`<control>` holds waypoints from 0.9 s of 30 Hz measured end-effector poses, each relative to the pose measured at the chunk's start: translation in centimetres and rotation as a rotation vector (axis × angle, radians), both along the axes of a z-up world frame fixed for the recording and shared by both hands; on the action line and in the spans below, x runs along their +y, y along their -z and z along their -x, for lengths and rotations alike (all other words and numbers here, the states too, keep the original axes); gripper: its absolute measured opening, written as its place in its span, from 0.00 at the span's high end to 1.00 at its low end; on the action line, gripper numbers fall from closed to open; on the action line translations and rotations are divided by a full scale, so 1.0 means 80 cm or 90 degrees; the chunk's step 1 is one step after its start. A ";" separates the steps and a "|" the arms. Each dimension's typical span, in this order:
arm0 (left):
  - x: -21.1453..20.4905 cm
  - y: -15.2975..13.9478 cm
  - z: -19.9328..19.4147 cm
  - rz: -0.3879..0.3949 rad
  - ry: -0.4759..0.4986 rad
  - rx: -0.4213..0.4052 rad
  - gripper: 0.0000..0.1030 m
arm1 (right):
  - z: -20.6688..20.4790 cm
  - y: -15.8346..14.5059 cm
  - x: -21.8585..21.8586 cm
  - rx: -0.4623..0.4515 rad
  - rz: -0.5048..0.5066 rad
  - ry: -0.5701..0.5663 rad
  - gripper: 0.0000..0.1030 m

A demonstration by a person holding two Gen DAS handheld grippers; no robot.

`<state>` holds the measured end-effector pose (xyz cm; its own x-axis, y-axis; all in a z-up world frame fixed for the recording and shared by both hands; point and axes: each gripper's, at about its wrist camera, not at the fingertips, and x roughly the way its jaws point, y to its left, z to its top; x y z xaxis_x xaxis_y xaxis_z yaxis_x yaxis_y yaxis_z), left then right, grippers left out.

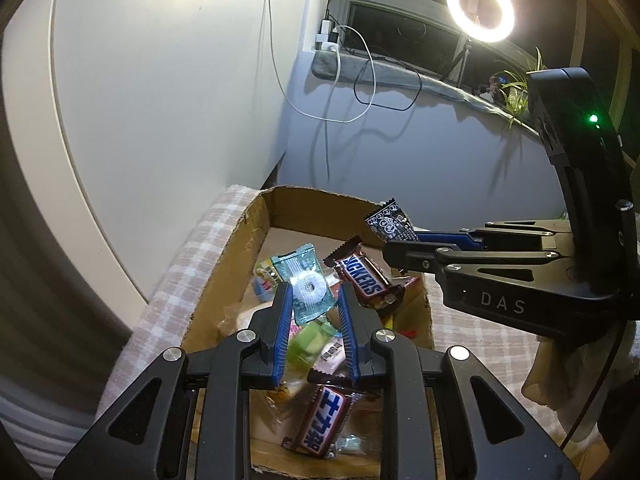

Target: Organize snacks

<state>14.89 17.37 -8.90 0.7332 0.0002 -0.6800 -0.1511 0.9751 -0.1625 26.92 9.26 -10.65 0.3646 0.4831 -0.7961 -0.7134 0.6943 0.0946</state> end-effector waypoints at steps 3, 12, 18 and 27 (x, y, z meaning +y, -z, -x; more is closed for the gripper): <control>0.003 0.000 -0.001 0.002 -0.003 0.000 0.77 | -0.001 0.002 0.003 0.003 -0.002 -0.003 0.79; 0.008 0.000 0.002 -0.003 -0.014 -0.002 0.59 | 0.002 -0.004 0.003 -0.025 -0.003 0.005 0.44; 0.009 -0.001 0.005 -0.002 -0.017 -0.003 0.54 | 0.004 -0.011 -0.001 -0.033 -0.006 0.010 0.37; 0.005 -0.013 0.023 -0.013 -0.023 -0.023 0.32 | 0.016 -0.023 -0.018 -0.044 -0.025 0.029 0.36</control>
